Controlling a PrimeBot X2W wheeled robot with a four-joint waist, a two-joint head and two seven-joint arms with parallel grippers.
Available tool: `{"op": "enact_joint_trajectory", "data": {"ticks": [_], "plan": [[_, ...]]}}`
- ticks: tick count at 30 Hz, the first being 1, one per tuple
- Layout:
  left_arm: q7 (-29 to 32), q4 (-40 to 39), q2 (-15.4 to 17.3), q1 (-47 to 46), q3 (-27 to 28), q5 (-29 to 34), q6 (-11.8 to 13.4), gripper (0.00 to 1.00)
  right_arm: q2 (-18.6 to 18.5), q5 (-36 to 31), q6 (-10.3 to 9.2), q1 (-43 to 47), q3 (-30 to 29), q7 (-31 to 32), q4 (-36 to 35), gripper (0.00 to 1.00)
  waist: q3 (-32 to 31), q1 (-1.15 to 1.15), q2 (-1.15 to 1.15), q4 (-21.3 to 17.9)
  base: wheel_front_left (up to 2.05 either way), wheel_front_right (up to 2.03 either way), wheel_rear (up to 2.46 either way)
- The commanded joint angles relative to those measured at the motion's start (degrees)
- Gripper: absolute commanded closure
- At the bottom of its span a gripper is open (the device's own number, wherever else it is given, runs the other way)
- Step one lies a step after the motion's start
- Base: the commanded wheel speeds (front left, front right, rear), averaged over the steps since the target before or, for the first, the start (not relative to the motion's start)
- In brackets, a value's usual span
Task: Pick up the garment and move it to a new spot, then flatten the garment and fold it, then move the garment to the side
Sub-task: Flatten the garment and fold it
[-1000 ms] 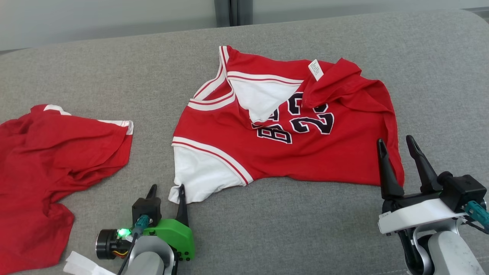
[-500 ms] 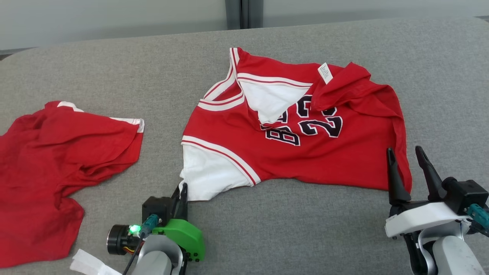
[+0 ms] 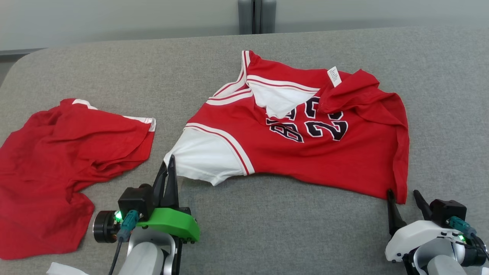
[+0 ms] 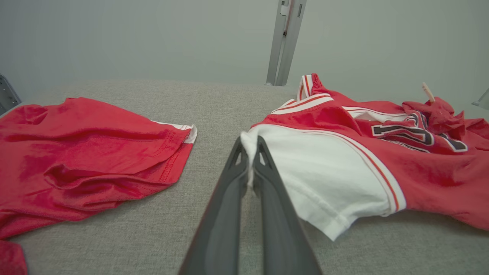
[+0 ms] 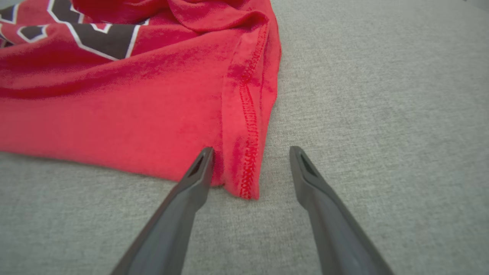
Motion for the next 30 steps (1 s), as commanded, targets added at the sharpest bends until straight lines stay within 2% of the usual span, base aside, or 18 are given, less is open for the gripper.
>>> {"op": "enact_joint_trajectory", "data": {"ticks": [1, 11, 19, 30], "plan": [[0.0, -0.5, 0.3, 0.6, 0.4, 0.1, 0.4, 1.0, 0.1, -0.7, -0.02, -0.7, -0.4, 0.4, 1.0, 0.0, 0.0, 0.0, 0.0, 0.0, 0.0, 0.0, 0.0], [0.0, -0.7, 0.3, 1.6, 2.7, 0.5, 1.9, 1.0, 0.0, -4.1, -0.01, -1.3, 2.3, 2.0, 5.3, 0.0, -0.9, 0.0, 0.0, -0.8, 0.0, 0.0, 0.0], [0.0, 0.3, 0.3, 2.5, 3.0, -0.2, 1.7, 1.0, -2.0, -10.6, -0.02, -0.8, 3.2, 0.7, 4.7, 0.0, -2.4, 0.0, 0.0, -1.5, 0.0, 0.0, 0.0], [0.0, 0.8, 0.3, 3.4, 3.4, 0.1, 1.3, 1.0, -2.0, -17.7, -0.02, -0.2, 3.0, -0.6, 2.9, 0.0, -3.7, 0.0, 0.0, -1.4, 0.0, 0.0, 0.0]]}}
